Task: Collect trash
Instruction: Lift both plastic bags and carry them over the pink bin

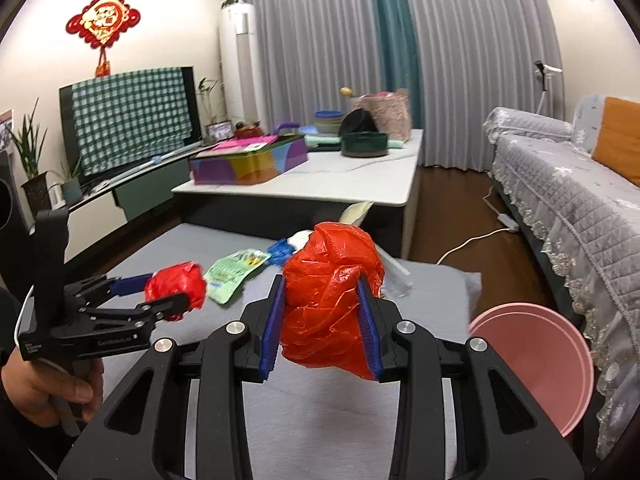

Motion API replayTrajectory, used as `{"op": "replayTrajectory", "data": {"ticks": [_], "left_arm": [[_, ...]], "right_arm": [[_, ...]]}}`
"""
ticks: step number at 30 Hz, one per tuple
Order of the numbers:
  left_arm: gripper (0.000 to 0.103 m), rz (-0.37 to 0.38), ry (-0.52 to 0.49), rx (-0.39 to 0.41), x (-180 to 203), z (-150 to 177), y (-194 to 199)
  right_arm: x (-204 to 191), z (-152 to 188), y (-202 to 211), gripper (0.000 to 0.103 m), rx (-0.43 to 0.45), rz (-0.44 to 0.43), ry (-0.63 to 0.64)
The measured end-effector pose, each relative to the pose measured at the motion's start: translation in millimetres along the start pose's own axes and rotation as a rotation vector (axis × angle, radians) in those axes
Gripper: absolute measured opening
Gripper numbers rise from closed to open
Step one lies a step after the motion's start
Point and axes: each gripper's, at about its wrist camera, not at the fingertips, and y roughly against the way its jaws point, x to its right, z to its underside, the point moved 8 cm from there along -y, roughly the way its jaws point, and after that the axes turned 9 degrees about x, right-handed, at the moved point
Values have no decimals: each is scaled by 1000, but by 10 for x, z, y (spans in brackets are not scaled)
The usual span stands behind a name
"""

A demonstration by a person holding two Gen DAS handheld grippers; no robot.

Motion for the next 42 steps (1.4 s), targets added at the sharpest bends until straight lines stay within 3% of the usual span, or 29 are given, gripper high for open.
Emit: {"op": "replayTrajectory", "data": {"ticks": [18, 42], "left_arm": [[72, 84, -34, 44, 522, -162, 11], [72, 203, -90, 56, 1324, -377, -146]], "right_arm": [[806, -305, 369, 35, 91, 210, -4], [1531, -445, 741, 35, 119, 350, -24]]}}
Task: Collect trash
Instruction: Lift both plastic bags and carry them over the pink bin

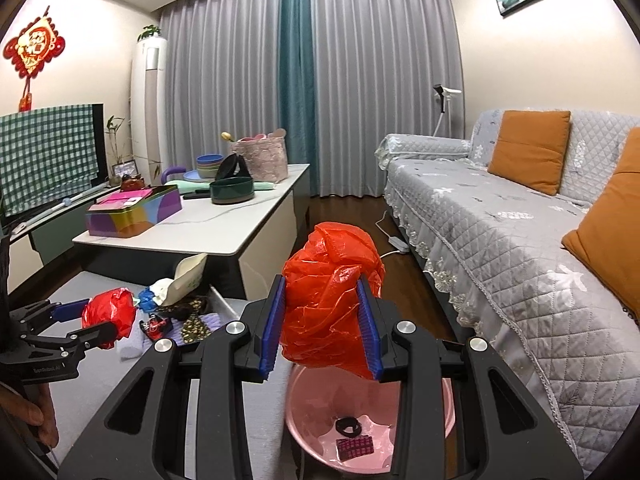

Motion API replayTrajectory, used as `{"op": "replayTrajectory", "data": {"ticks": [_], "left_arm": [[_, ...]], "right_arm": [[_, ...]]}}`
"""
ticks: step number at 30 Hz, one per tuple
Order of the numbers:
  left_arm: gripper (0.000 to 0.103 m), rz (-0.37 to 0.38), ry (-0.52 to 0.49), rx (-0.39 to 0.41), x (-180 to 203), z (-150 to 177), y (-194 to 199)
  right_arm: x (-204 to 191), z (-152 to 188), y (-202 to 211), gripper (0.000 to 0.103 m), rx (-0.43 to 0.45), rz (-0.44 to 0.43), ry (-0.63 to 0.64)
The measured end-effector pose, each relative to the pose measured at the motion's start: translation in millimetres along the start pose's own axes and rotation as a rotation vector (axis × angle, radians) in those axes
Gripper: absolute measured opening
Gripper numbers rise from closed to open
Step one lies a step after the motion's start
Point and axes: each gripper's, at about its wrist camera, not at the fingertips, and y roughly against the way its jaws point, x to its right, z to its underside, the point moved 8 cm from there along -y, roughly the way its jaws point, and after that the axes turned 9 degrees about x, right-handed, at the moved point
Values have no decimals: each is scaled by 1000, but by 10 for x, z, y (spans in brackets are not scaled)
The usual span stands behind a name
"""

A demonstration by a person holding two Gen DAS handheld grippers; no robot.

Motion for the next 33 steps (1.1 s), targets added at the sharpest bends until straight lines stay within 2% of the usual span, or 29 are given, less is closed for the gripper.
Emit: {"op": "replayTrajectory", "data": {"ticks": [23, 33], "left_arm": [[72, 108, -53, -19, 819, -218, -596], [72, 174, -77, -35, 1248, -233, -1020]], "right_arm": [[876, -67, -196, 35, -32, 125, -86], [1044, -36, -363, 36, -46, 142, -110]]}}
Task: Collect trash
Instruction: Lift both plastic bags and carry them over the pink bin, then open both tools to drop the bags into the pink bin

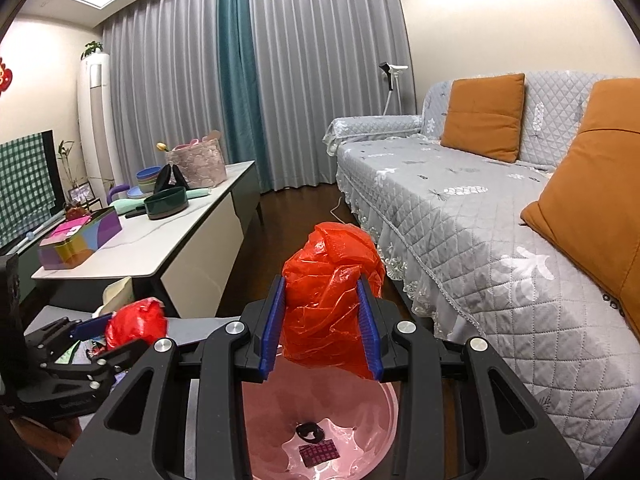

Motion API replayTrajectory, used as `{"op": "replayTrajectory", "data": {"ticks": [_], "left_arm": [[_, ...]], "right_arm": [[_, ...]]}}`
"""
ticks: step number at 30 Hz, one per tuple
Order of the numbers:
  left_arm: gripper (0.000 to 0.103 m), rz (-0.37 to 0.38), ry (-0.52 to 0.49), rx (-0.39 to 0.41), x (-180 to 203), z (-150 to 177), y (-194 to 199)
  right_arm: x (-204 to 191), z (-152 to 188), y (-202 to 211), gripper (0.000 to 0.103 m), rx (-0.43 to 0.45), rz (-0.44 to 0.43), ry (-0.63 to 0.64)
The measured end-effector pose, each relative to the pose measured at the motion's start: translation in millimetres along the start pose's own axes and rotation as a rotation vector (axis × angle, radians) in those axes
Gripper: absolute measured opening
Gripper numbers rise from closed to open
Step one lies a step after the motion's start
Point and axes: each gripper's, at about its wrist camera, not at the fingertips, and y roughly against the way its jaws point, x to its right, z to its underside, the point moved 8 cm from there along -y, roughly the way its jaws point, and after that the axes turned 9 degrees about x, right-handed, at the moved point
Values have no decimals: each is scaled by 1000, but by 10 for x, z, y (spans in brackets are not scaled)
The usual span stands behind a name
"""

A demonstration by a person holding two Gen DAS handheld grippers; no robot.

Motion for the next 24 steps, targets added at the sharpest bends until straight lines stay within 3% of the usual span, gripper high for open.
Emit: {"op": "replayTrajectory", "data": {"ticks": [17, 19, 20, 22, 24], "left_arm": [[73, 57, 1, -54, 159, 185, -511], [73, 65, 2, -59, 171, 196, -536], [74, 72, 2, -68, 183, 210, -558], [75, 73, 1, -80, 178, 230, -576], [75, 68, 10, -78, 142, 233, -557]], "right_arm": [[104, 210, -292, 37, -58, -2, -24], [93, 233, -320, 41, -69, -13, -29], [83, 257, -341, 52, -80, -20, -32], [95, 283, -353, 64, -83, -4, -27], [119, 284, -351, 64, -82, 2, -31]]}}
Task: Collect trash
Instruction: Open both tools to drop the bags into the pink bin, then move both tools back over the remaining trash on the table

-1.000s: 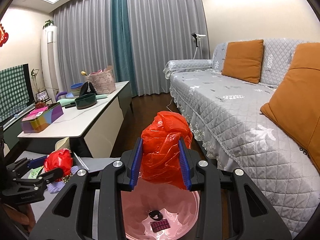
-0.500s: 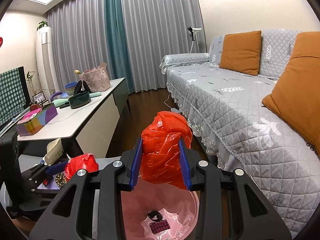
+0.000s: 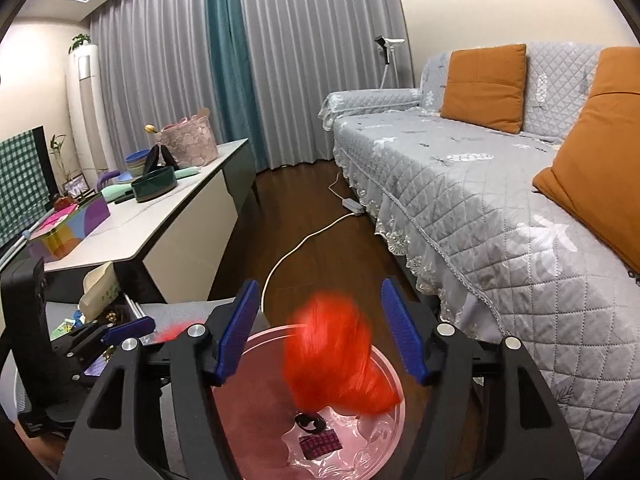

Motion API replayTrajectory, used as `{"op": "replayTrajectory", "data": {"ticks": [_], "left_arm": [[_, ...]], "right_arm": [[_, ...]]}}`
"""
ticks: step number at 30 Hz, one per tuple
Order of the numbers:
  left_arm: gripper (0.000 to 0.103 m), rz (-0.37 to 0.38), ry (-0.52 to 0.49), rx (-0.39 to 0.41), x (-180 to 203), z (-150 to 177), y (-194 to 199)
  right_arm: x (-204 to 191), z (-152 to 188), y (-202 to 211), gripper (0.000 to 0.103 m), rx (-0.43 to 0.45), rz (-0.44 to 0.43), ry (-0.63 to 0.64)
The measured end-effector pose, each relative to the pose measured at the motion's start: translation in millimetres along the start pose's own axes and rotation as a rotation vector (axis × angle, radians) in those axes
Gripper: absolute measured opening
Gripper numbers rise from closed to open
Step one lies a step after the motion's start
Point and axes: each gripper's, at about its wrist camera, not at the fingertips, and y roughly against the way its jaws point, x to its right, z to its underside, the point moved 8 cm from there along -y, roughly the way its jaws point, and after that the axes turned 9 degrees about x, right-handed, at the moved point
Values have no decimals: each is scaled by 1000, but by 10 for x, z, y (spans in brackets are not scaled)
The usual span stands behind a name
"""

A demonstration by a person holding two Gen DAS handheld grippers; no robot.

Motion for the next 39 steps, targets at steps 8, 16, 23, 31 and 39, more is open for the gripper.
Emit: {"op": "replayTrajectory", "data": {"ticks": [8, 16, 23, 31, 39], "left_arm": [[75, -19, 5, 15, -69, 7, 260], [73, -66, 7, 47, -255, -13, 784], [65, -125, 7, 78, -566, 27, 1351], [59, -252, 41, 88, -1180, 158, 1853], [57, -421, 149, 64, -1966, 596, 2082]], "right_arm": [[82, -27, 41, 64, 14, 12, -46], [-116, -36, 111, 64, 25, -22, -54], [-611, -79, 298, 53, 58, -108, -42], [-1256, 73, 326, 45, 21, -231, -23], [-1772, 348, 142, 45, -42, -306, 35]]}}
